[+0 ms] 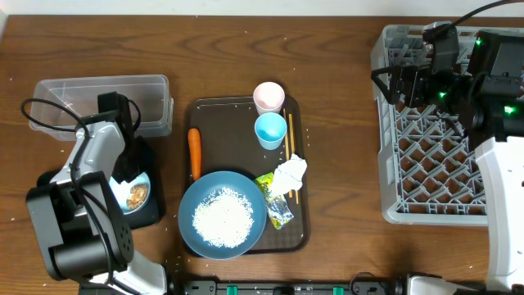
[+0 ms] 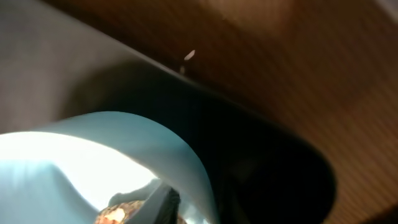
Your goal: Sort waste into correct bins and load items into the dishwasher rack
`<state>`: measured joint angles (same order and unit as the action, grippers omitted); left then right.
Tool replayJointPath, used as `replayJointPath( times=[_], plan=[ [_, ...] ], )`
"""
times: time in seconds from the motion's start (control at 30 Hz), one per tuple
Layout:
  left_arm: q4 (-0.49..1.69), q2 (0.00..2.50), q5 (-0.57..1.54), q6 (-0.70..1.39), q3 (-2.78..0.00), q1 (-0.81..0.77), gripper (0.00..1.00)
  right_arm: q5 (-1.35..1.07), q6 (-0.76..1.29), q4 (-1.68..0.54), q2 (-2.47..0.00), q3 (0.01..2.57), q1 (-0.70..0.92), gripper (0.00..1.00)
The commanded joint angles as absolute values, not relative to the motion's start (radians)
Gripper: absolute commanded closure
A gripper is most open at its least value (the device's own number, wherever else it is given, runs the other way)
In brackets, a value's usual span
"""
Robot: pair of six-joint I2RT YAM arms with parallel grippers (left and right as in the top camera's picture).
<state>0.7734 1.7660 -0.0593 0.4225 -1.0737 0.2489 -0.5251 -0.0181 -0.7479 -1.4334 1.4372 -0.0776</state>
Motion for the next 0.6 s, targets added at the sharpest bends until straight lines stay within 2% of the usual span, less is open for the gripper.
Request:
replayJointPath(
  times=[0.0, 0.17, 0.23, 0.3, 0.57],
  plan=[
    [0.769, 1.774, -0.068, 0.424, -1.071, 0.254, 0.77, -0.527, -0.016, -0.751, -1.443, 1.458, -0.07, 0.14],
    [0.748, 1.792, -0.068, 0.424, -1.063, 0.254, 0.77, -0.527, -0.015, -0.749, -1.443, 1.458, -0.07, 0.14],
    [0.736, 1.8, -0.068, 0.424, -1.053, 0.254, 0.81, -0.527, -0.016, -0.752, -1.443, 1.458, -0.07, 0.14],
    [0.735, 1.805, -0.068, 0.424, -1.047, 0.254, 0.94, -0.527, -0.016, -0.753, -1.443, 1.458, -0.07, 0.14],
    [0.785, 1.8, -0.049, 0.424, -1.054, 0.254, 0.93, -0.527, -0.016, -0.752, -1.443, 1.458, -0.07, 0.14]
  ],
)
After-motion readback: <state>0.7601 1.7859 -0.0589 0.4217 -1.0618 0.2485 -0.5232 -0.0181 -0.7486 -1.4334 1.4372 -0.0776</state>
